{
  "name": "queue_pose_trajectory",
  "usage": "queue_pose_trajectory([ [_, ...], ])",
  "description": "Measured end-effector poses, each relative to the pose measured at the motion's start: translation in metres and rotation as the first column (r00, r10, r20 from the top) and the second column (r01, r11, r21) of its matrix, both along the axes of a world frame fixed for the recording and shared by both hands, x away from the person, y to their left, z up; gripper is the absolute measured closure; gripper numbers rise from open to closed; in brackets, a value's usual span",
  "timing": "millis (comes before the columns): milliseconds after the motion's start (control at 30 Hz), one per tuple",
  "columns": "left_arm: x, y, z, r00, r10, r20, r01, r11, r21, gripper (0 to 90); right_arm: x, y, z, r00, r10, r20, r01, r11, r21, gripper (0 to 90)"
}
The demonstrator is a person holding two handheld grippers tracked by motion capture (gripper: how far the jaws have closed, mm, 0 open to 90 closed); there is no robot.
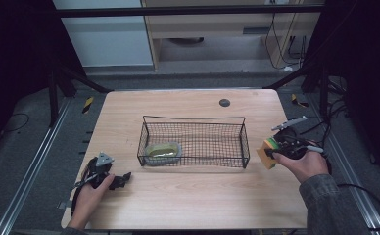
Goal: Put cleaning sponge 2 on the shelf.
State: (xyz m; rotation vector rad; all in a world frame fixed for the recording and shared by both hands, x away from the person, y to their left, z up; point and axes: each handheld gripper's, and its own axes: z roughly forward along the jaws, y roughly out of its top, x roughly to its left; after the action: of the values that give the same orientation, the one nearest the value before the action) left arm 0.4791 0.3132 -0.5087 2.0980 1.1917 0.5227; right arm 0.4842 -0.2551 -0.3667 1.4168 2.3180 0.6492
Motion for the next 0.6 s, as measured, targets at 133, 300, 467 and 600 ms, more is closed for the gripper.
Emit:
queue_pose_trajectory([
  [133,0.0,0.0,0.0,1.0,0.0,0.0,0.0,1.0,-0.001,0.0,0.004,0.002,0.012,0.9995,0.007,0.032,-0.007,1.0,-0.003,64.1],
  [300,0.0,0.0,0.0,1.0,0.001,0.0,-0.001,1.0,-0.001,0.0,0.008,0.006,0.029,0.997,0.018,0.075,-0.018,0.9998,-0.003,64.1],
  [467,0.0,0.0,0.0,1.0,0.0,0.0,0.0,1.0,0.0,0.0,0.012,0.01,0.044,0.994,0.025,0.106,-0.024,0.9997,-0.007,64.2],
  [600,0.0,0.0,0.0,1.0,0.001,0.001,-0.001,1.0,-0.001,0.0,0.015,0.014,0.05,0.9923,0.031,0.12,-0.03,0.9995,-0.01,64.3],
])
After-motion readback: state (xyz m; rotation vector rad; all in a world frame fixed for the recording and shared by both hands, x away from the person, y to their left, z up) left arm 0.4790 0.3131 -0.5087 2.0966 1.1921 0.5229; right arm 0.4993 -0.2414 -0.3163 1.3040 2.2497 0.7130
